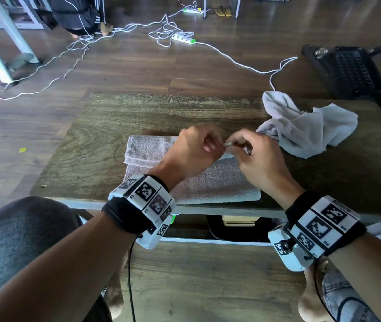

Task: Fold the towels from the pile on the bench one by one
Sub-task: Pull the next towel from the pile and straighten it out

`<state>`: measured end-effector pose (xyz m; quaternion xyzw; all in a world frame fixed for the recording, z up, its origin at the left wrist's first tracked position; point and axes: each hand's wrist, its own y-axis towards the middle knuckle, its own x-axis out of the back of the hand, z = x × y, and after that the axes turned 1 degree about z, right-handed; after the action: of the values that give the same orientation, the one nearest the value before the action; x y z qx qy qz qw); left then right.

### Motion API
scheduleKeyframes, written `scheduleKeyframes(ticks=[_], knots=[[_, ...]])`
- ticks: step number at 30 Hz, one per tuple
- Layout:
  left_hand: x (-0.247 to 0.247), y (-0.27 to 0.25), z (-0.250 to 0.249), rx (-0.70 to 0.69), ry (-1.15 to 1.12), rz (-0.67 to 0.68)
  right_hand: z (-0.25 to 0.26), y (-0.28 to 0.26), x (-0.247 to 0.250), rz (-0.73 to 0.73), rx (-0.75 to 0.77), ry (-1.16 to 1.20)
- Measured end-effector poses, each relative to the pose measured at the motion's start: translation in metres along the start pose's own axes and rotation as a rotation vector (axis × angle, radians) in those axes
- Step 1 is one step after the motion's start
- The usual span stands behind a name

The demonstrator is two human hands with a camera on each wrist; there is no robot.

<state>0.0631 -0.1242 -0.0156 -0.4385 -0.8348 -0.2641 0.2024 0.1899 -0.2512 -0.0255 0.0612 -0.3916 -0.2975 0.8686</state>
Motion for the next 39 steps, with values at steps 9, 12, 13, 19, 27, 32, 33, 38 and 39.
scheduleKeyframes(ticks=[9,12,13,19,27,32,33,38,39], knots=[[0.003,-0.007,0.004,0.012,0.258,0.093,0.001,0.000,0.001,-0.056,0.034,0.024],[0.007,-0.008,0.014,0.055,0.310,0.102,0.002,0.001,0.004,-0.069,0.055,0.009],[0.010,-0.010,0.016,0.079,0.330,0.104,0.002,0.001,0.007,-0.084,0.057,0.011],[0.057,-0.027,0.027,0.257,0.393,0.030,0.008,0.007,0.044,-0.233,0.033,0.081],[0.141,-0.044,-0.004,0.268,0.349,-0.089,0.018,0.013,0.096,-0.307,-0.084,0.081],[0.177,-0.050,-0.043,0.213,0.335,-0.078,0.037,0.021,0.116,-0.295,-0.124,0.086],[0.182,-0.053,-0.049,0.208,0.332,-0.068,0.041,0.022,0.119,-0.294,-0.138,0.102],[0.204,-0.061,-0.069,0.181,0.172,-0.109,0.064,0.027,0.133,-0.304,-0.149,0.117],[0.207,-0.062,-0.074,0.182,0.140,-0.153,0.066,0.027,0.135,-0.306,-0.152,0.115]])
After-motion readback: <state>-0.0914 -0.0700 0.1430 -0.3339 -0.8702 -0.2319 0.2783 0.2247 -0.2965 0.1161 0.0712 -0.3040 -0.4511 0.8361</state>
